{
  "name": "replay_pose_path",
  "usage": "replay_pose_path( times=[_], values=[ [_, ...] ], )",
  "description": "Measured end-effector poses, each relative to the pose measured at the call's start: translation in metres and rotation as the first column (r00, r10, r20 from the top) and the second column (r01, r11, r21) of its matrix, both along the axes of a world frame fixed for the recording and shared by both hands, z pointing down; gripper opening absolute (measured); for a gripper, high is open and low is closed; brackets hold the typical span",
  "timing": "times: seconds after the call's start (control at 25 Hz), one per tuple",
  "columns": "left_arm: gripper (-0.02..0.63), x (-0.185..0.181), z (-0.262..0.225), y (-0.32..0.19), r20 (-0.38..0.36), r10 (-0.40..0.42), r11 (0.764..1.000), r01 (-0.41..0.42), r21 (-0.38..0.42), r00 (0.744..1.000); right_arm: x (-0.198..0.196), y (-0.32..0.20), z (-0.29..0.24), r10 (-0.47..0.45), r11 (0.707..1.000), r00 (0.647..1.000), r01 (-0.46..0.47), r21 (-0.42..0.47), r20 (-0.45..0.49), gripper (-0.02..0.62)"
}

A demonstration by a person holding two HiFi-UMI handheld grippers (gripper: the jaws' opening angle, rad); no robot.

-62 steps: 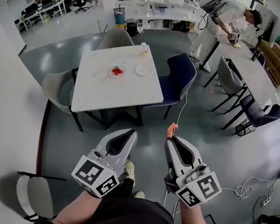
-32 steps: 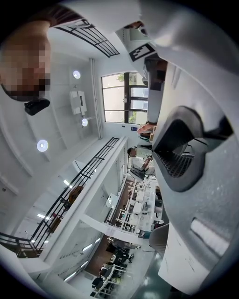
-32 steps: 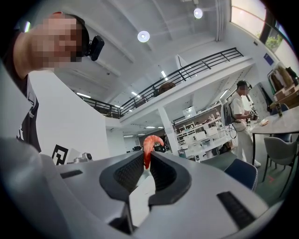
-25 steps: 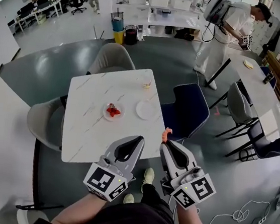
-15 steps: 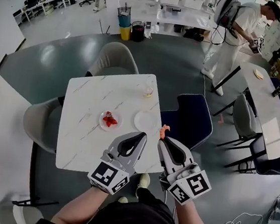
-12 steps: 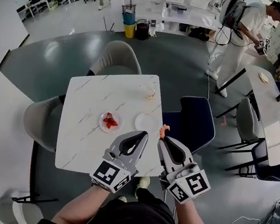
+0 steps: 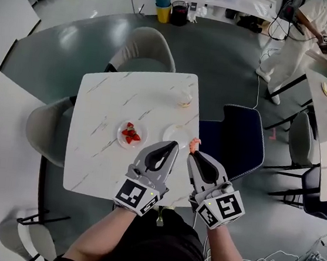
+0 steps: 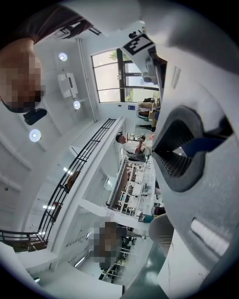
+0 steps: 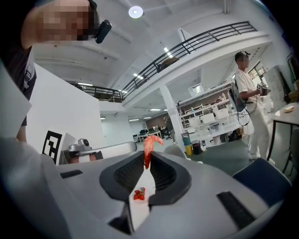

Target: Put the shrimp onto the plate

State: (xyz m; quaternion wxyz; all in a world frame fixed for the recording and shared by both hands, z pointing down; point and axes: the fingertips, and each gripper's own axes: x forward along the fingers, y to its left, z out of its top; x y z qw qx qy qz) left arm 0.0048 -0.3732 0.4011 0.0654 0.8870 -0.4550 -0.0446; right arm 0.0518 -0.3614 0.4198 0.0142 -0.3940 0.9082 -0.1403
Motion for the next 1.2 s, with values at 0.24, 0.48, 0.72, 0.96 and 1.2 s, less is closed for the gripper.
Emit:
replay_pose_path(
  times=[0.24, 0.48, 0.72, 0.96, 1.2],
  values=[
    [0.008, -0.013, 0.054, -0.016, 0.014, 0.028, 0.999, -0.027, -0.036, 1.0, -0.003, -0.025, 0.071, 0.042, 0.996, 0.996, -0.048, -0.071, -0.079, 0.044],
    [0.008, -0.018, 0.1, -0.034, 0.017, 0.04, 0.998, -0.039, -0.054, 0.999, -0.008, -0.044, 0.145, 0.016, 0.99, 0.983, -0.042, -0.138, -0.182, 0.044],
    [0.008, -0.017, 0.134, -0.046, 0.02, 0.053, 0.996, -0.051, -0.069, 0.998, -0.011, -0.064, 0.216, -0.053, 0.979, 0.944, -0.015, -0.203, -0.324, 0.044],
    [0.008, -0.015, 0.157, -0.053, 0.015, 0.052, 0.996, -0.051, -0.077, 0.999, -0.023, -0.079, 0.266, -0.142, 0.967, 0.872, 0.021, -0.255, -0.469, 0.044],
    [0.008, -0.02, 0.172, -0.061, 0.017, 0.027, 0.996, -0.025, -0.088, 0.999, -0.028, -0.087, 0.295, -0.215, 0.959, 0.781, 0.054, -0.279, -0.586, 0.044]
  ],
)
